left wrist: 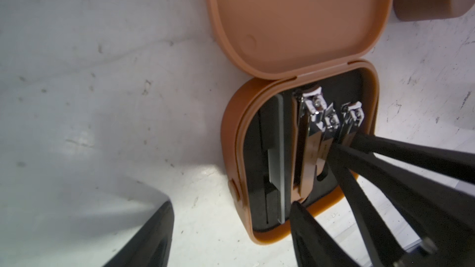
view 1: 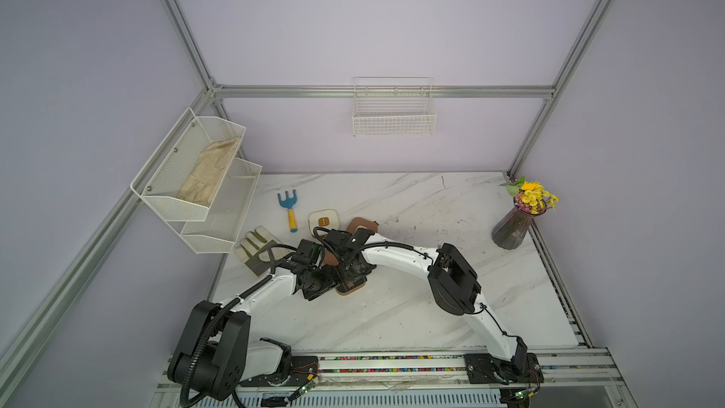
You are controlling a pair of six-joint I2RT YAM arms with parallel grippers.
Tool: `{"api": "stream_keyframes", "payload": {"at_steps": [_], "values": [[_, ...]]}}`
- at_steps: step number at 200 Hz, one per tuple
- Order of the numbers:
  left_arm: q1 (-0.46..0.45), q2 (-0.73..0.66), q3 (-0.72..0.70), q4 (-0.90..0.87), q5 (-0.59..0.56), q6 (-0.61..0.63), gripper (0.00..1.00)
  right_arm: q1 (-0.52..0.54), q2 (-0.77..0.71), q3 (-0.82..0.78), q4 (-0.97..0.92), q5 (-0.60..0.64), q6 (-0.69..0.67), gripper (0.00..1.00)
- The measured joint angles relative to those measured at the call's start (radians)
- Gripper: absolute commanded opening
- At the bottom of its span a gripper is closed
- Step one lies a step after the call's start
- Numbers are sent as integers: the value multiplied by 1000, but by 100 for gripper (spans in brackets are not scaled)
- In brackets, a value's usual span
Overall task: Organize nail clipper sets
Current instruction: Place the nail clipper in the storage box.
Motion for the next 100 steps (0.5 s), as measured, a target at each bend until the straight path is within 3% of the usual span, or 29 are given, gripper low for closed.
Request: {"api": "stream_keyframes", "payload": {"at_steps": [57,100], "values": [[0,0,0,1,0,0,71,6,0,23,-48,-2,0,26],[0,0,0,1,0,0,71,7,0,26,-56,3,-1,17]]}}
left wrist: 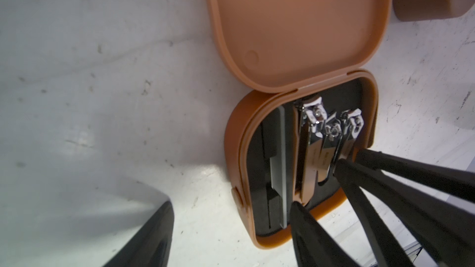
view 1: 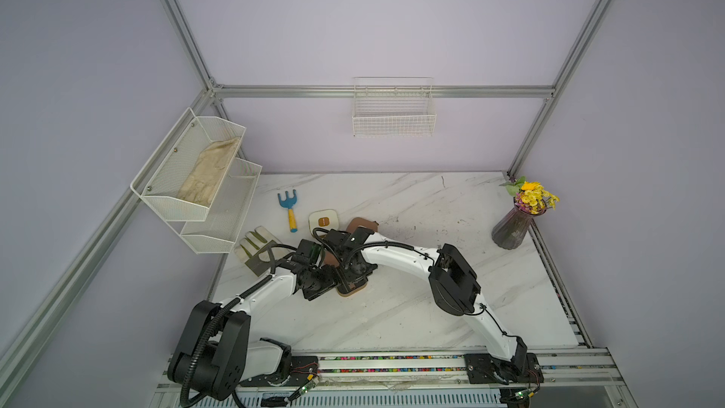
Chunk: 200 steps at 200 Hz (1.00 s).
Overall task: Organize nail clipper sets
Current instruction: Place the nail clipper in the storage box.
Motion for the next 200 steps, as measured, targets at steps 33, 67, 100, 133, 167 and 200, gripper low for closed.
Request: {"api": "stream_keyframes", "payload": {"at_steps": [33,67,100,133,167,200], "values": [[0,0,0,0,0,0,71,0,0,-1,1,1,2,11],[0,0,0,0,0,0,71,0,0,-1,2,2,2,8],[0,0,0,0,0,0,71,0,0,-4,6,1,2,7],[-2,0,0,-2,-1,0,71,0,0,-31,35,1,3,6],[-6,0,0,-2,-5,0,71,2,-15,-68,71,2,7,5],[-10,0,0,2,-4,0,70,2,-31,-89,90,6,14,5]]}}
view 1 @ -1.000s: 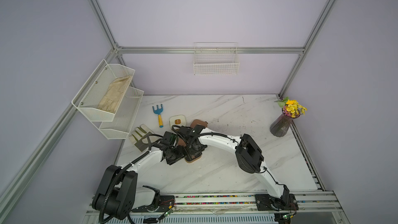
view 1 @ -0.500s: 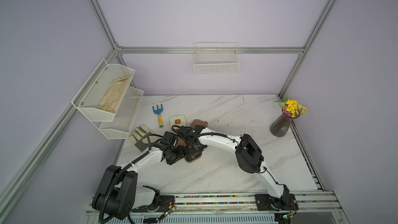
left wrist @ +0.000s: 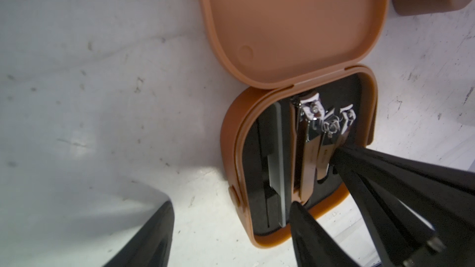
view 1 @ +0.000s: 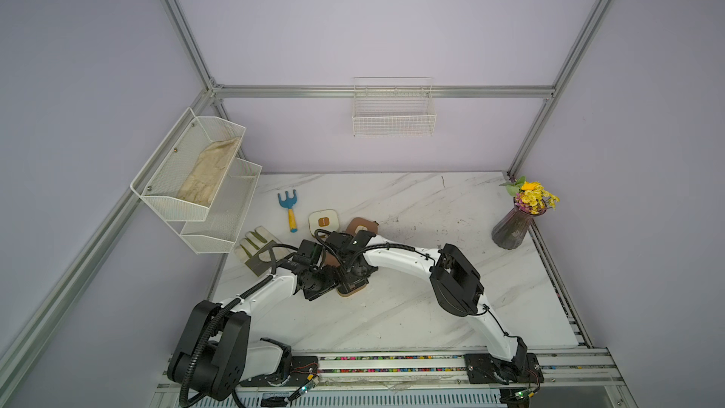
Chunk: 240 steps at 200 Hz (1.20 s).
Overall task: Organize nail clipper sets
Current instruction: Place the nail clipper in the storage box.
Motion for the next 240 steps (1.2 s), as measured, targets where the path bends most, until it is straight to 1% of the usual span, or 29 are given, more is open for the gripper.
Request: {"api": "stream_keyframes", "payload": {"at_steps": [69,92,164,186,200,212,240], "values": [[-1,0,0,0,0,-7,70,0,-1,15,-7,-10,-6,6],[3,0,0,1,3,-7,70,0,-1,44,-14,-11,-11,6],[13,5,0,5,6,-7,70,11,-1,100,-61,-10,-16,15],[15,5,0,5,6,-8,70,13,0,102,-61,-10,-16,21],[16,1,0,3,3,-10,71,13,0,102,-61,-10,-17,25],[16,-5,0,-1,-8,-16,75,14,0,103,-60,-10,-19,27],[19,-42,0,-38,-51,-31,81,18,0,103,-53,-8,-21,27]]}}
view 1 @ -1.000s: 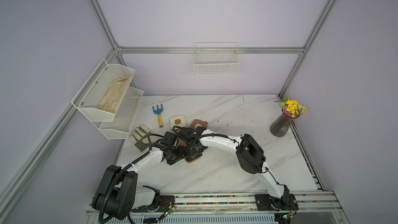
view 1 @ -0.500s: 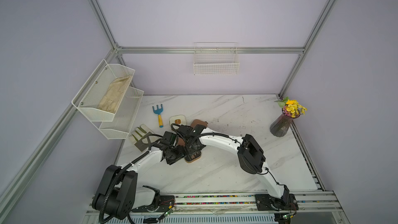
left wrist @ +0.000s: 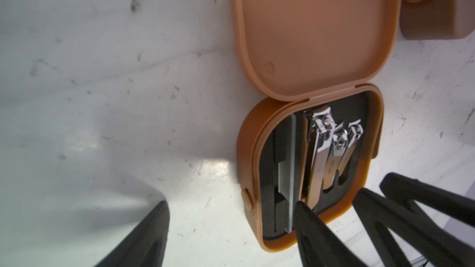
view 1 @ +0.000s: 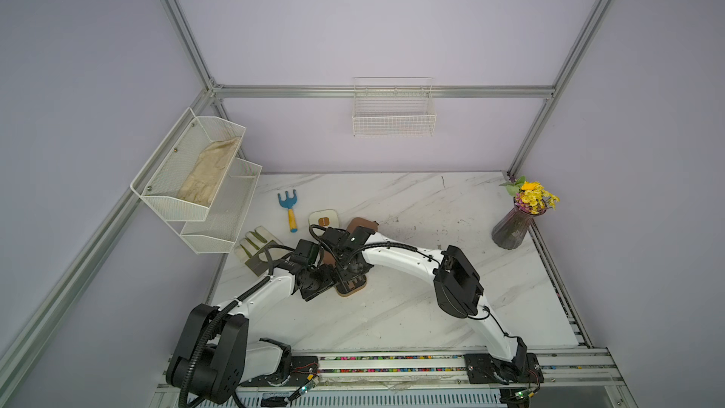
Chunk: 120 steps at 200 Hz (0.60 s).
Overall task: Organize nail clipper sets
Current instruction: Place the nail clipper in the storage box, then adjust the storage box at the center of the board.
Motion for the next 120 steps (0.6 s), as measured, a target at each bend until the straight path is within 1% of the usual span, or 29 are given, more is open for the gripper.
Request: {"api": "stream_keyframes", "payload": {"at_steps": [26,46,66,94,120], "values": [[0,-74,0,-14,-32,-6,85,1,0,-11,23,-1,0,27],[-19,-138,0,-24,-56,-6,87,1,0,-40,64,-3,-2,27],[-24,-182,0,-38,-78,-5,88,0,0,-72,98,-6,-2,26],[-23,-202,0,-66,-109,-4,88,0,-4,-93,122,-10,-3,21],[-23,-203,0,-98,-136,-4,88,0,-11,-108,140,-10,0,20]]}}
